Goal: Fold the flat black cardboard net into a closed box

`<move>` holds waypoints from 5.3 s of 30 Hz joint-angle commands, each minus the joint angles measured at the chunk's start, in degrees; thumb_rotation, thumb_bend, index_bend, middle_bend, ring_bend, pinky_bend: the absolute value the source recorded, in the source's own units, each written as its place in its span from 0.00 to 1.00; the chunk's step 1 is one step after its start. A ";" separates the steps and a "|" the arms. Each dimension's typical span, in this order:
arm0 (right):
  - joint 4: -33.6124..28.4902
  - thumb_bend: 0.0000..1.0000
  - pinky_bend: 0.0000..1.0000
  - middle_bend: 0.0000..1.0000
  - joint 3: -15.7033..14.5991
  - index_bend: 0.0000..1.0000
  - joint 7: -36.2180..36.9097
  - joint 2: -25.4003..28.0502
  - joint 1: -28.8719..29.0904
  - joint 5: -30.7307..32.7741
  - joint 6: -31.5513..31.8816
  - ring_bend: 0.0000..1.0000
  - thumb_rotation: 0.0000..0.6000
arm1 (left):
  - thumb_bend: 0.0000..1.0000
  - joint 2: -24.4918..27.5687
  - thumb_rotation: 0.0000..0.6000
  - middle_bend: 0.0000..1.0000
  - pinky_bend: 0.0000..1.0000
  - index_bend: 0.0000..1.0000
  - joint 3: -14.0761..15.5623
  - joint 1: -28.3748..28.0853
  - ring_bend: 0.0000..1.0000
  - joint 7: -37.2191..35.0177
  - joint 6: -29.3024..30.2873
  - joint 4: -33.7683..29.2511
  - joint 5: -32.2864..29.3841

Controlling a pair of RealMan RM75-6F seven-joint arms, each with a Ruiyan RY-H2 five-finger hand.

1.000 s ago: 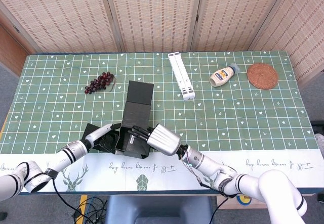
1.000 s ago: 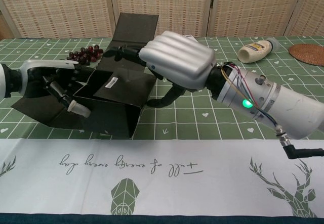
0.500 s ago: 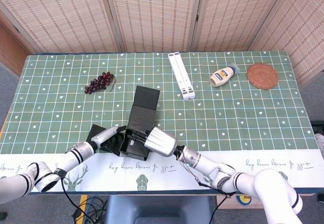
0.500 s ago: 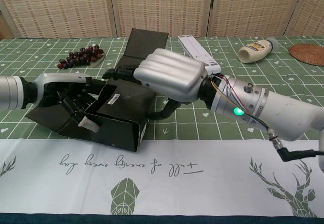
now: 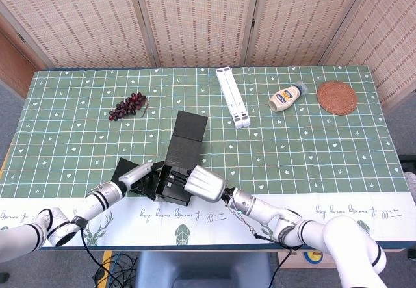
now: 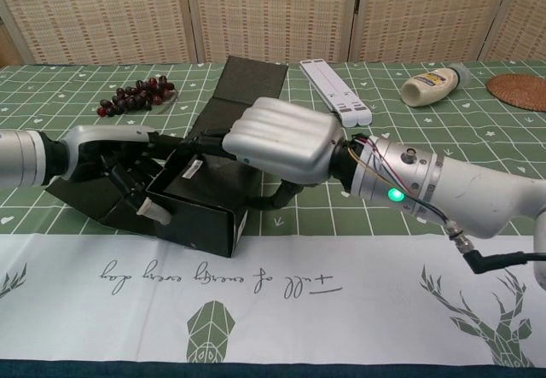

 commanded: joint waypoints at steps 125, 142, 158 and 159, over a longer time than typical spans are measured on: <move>-38.32 0.00 1.00 0.03 12.40 0.00 6.45 7.44 -10.88 53.67 -16.82 0.70 1.00 | 0.09 11.45 1.00 0.07 0.69 0.06 -4.76 11.38 0.56 12.80 12.54 -15.50 -2.09; -30.69 0.00 1.00 0.03 13.95 0.00 4.71 0.62 -9.82 52.33 -16.20 0.69 1.00 | 0.09 11.37 1.00 0.07 0.69 0.06 -4.88 12.00 0.56 10.49 13.20 -13.90 -1.19; -20.52 0.39 1.00 0.33 18.31 0.18 5.10 -5.48 -7.59 51.96 -17.00 0.73 1.00 | 0.09 12.01 1.00 0.07 0.70 0.07 -6.22 14.66 0.56 10.67 17.12 -15.09 -2.82; -20.27 0.40 1.00 0.34 18.73 0.20 5.43 -5.58 -7.60 51.89 -16.90 0.73 1.00 | 0.09 12.05 1.00 0.07 0.70 0.07 -6.41 14.95 0.56 10.82 17.54 -15.21 -3.06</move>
